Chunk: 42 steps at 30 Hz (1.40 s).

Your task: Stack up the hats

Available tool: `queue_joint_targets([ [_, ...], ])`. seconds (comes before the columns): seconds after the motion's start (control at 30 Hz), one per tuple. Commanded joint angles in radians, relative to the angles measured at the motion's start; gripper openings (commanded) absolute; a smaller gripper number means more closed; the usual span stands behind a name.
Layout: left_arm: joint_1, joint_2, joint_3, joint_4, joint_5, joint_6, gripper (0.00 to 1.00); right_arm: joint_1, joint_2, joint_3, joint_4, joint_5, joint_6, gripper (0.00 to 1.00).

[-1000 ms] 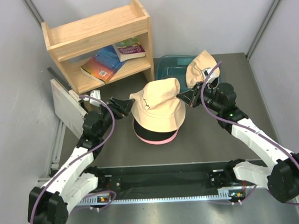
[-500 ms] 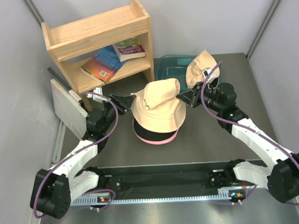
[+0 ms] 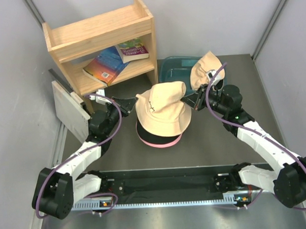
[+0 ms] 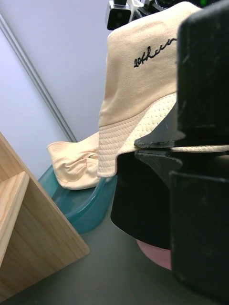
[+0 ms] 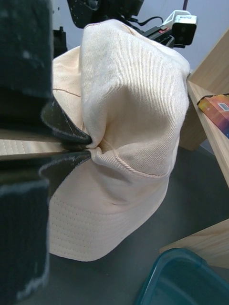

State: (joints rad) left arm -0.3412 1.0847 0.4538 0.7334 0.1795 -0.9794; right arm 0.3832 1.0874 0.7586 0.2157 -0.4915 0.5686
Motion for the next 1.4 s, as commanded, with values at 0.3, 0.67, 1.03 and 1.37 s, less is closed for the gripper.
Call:
queue_joint_targets([
  [0.3, 0.002, -0.035, -0.041, -0.011, -0.046, -0.005, 0.00, -0.063, -0.185, -0.070, -0.148, 0.084, 0.057, 0.91],
  [0.67, 0.002, -0.089, -0.087, -0.081, -0.115, 0.015, 0.00, -0.067, -0.291, -0.407, 0.132, 0.051, 0.312, 0.91],
  [1.03, 0.002, -0.158, -0.113, -0.163, -0.140, 0.041, 0.00, -0.066, -0.140, -0.508, 0.473, -0.036, 0.441, 0.77],
  [1.37, 0.002, -0.164, -0.118, -0.178, -0.140, 0.048, 0.00, -0.044, -0.089, -0.515, 0.583, -0.038, 0.476, 0.72],
])
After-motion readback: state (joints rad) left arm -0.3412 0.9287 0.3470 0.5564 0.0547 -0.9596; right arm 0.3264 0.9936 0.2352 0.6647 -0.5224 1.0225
